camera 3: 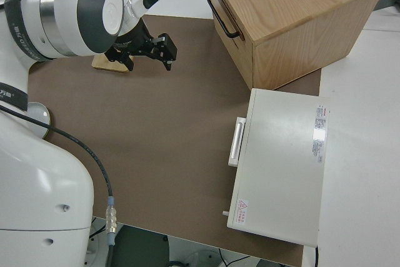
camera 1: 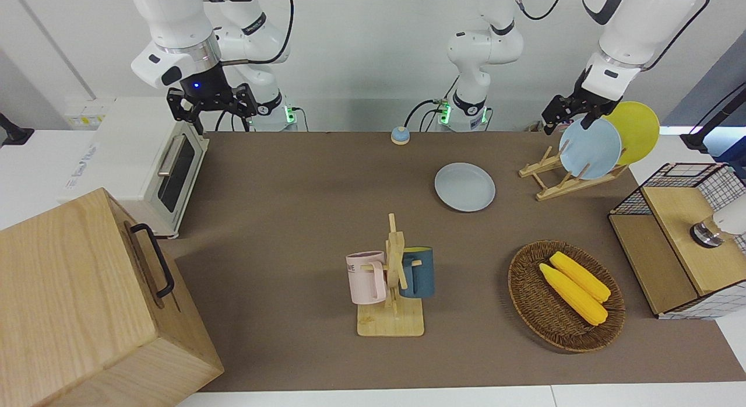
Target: Pick gray plate from table and place it on lower plate rack with left arm
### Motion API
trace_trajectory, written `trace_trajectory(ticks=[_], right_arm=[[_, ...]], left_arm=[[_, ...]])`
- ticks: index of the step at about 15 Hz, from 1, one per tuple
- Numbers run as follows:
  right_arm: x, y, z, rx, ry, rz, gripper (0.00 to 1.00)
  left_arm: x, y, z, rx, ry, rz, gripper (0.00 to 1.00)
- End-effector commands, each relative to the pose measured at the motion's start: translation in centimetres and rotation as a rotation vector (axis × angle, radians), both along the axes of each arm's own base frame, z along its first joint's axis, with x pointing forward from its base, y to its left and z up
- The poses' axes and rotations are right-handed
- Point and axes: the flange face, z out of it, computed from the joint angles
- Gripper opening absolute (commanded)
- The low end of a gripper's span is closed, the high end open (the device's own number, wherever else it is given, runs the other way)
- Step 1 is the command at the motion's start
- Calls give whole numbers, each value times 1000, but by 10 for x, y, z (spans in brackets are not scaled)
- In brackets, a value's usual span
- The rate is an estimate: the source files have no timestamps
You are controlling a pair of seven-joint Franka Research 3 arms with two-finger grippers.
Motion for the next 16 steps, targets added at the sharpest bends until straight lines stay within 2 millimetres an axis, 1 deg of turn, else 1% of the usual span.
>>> trace_trajectory(ticks=[1,5,13,16], right_arm=[[-2,-1,5,-2,1,-14,983],[-2,-1,4,-3,2,-14,983],[-2,-1,4,-2,4,-14,983],[-2,-1,4,-3,2,-14,983]], left_arm=[[4,3,-3,6,12,32,993],[5,5,-7,12,20,40,993],[5,5,-8,15,20,53,993],[4,3,-18,15,22,51,993]])
